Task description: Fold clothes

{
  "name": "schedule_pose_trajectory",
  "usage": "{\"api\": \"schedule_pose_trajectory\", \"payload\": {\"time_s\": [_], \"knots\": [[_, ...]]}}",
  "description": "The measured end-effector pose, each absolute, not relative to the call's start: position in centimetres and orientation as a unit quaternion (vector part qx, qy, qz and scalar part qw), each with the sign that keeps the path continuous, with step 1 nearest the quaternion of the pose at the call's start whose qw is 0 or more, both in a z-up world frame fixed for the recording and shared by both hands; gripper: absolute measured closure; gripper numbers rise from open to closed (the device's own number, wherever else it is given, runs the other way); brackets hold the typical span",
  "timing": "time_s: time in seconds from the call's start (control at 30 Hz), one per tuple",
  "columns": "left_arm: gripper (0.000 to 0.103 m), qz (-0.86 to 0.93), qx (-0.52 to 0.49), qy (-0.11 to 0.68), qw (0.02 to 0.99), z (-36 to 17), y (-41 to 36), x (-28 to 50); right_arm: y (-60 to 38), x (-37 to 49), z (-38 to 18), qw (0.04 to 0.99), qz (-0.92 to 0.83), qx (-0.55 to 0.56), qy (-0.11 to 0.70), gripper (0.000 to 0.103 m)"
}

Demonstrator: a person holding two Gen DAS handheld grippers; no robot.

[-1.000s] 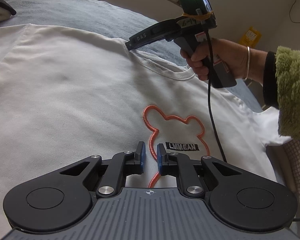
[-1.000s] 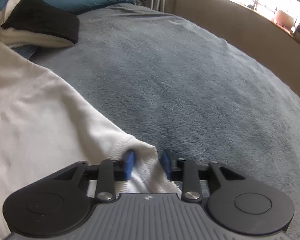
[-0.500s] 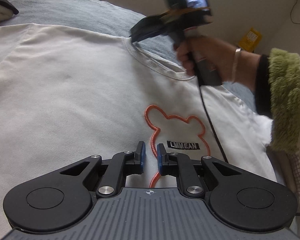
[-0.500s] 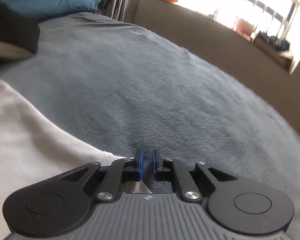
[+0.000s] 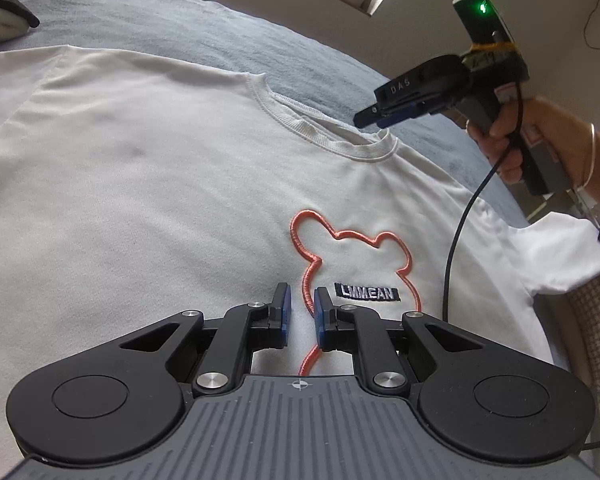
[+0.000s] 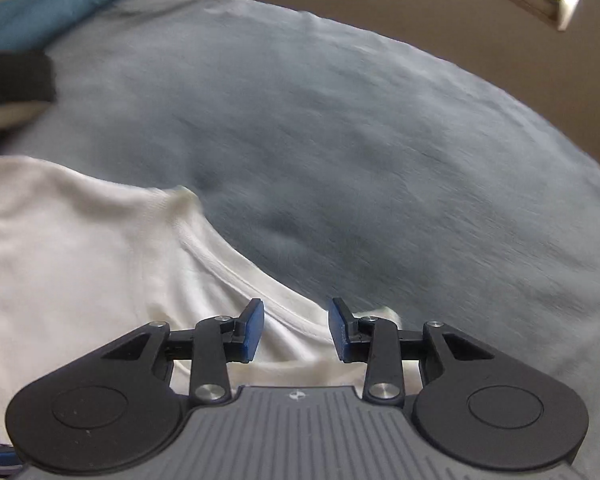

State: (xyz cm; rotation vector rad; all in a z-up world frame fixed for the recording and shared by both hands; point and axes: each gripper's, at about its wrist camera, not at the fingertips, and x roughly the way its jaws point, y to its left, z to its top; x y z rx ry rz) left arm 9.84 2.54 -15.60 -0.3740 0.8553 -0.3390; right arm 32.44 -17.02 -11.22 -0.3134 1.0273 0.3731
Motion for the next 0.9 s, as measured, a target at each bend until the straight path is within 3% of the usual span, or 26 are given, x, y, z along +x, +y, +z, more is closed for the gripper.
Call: {"api": "schedule_pose_trajectory", "payload": {"time_s": [0.17, 0.4, 0.63, 0.7, 0.77, 0.9], "knots": [[0.091, -0.160, -0.174, 0.411, 0.880, -15.5, 2.5, 9.8, -20.0, 34.4, -11.3, 0.864, 0.141, -0.108, 0.471, 0.061], [0.091, -0.159, -0.175, 0.412, 0.880, -15.5, 2.4, 9.9, -20.2, 35.9, -13.7, 0.822, 0.161, -0.151, 0.525, 0.061], [0.091, -0.151, -0.132, 0.403, 0.893, -14.6, 1.5, 10.2, -21.4, 37.0, -14.0, 0.803, 0.162, -0.105, 0.564, 0.061], [0.089, -0.149, -0.091, 0.401, 0.899, -14.6, 0.7, 10.7, -20.9, 36.7, -13.8, 0.802, 0.166, -0.125, 0.559, 0.068], [0.088, -0.148, -0.048, 0.399, 0.904, -14.6, -0.3, 11.2, -20.4, 36.1, -13.7, 0.810, 0.160, -0.151, 0.544, 0.085], [0.086, -0.143, -0.004, 0.395, 0.908, -14.7, -1.2, 11.4, -19.4, 34.6, -13.6, 0.838, 0.134, -0.192, 0.494, 0.094]]}}
